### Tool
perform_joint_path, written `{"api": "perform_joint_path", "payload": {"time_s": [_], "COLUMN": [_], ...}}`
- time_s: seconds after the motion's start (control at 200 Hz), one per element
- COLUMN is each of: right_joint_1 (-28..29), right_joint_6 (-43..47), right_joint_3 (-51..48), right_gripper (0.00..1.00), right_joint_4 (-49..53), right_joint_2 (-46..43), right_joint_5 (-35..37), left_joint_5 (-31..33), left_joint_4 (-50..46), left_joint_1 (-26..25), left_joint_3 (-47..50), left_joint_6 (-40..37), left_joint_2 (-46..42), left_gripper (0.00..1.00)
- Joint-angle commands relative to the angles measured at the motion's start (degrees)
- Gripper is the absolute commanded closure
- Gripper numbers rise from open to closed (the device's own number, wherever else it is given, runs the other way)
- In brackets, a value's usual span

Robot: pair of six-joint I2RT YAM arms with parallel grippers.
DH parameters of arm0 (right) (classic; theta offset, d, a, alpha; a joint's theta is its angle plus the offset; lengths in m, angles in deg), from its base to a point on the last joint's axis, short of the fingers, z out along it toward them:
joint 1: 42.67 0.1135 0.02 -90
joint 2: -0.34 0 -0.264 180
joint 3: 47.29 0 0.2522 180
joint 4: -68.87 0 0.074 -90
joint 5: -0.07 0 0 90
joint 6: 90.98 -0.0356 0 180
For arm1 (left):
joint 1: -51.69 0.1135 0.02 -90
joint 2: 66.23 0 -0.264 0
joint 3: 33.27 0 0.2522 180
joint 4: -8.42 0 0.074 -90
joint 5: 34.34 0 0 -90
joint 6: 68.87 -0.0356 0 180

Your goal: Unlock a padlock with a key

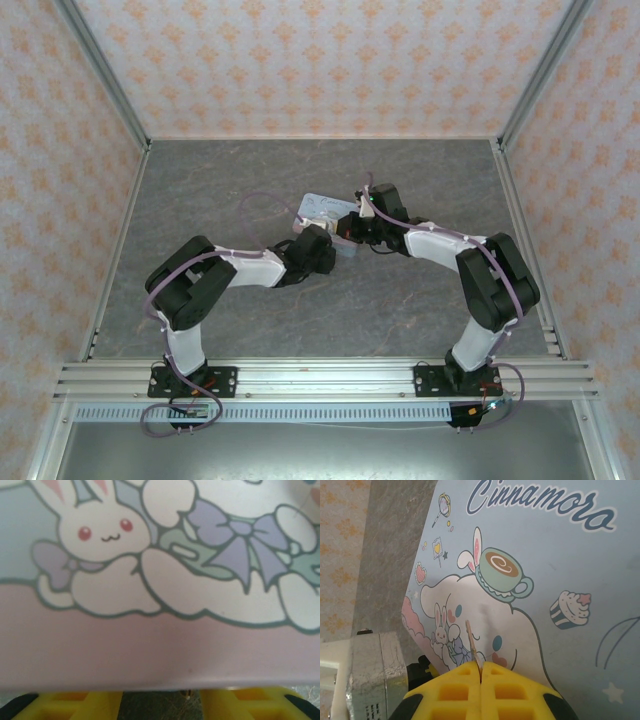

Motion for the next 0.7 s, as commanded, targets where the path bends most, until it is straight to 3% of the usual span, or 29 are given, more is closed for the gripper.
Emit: {"api": "perform_joint_path", "payload": {"time_s": [0.0, 0.45, 0.696], "right_joint_1": [-0.3, -0.4, -0.4], "right_joint_6": [-0.1, -0.6, 1.9], "right_joint_3": [0.8, 0.5, 2.4], "right_gripper": [1.00, 1.00, 1.00], "right_joint_4": [3.5, 2.3, 3.8], "right_joint_2": [-0.3, -0.6, -5.6], "right_joint_5": [1.7, 1.1, 2.2], "left_joint_5": [1.5, 1.9, 1.5], "left_joint_4": [-2.1, -3.3, -4.3], "left_joint_1": [0.0, -0.1, -0.1], "left_joint_3": [-1.3, -3.1, -2.4], "left_joint_6": [-0.8, -1.8, -1.5], "left_joint_2": [0.5, 1.8, -1.4], "left_gripper": [0.57, 0.70, 0.73]}}
